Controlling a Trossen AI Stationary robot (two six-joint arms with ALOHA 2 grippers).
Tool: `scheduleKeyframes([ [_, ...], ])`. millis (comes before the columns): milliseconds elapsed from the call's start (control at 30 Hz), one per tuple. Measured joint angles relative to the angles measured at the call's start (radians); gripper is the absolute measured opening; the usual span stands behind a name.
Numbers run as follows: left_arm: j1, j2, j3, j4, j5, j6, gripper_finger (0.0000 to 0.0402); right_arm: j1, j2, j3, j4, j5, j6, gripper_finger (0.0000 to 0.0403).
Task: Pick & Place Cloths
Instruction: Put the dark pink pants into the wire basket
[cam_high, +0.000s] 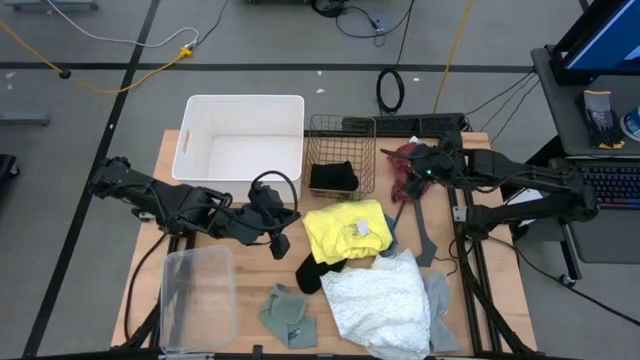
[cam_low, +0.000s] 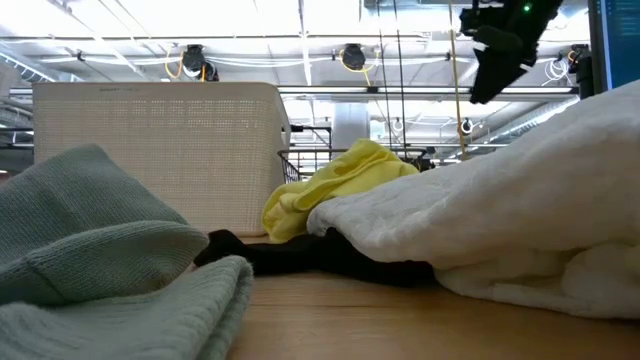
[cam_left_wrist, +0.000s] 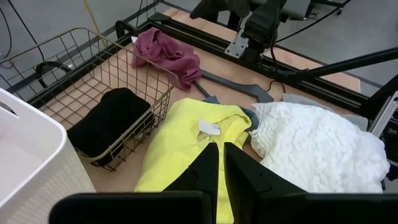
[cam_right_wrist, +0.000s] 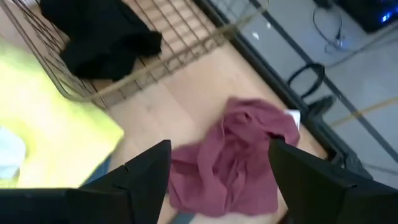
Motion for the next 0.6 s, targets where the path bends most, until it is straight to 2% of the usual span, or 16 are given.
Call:
scheduleKeyframes([
  [433,0.0,0.0,0.0,0.0,0.0,-0.007,0.0026,-0.002,0.0,-0.004,-0.017,-0.051,0.043,0.0279],
  [600,0.0,0.0,0.0,0.001,0.0,-0.005,0.0026,-0.043,0.001,-0.083,0.014,-0.054,0.107,0.0279],
])
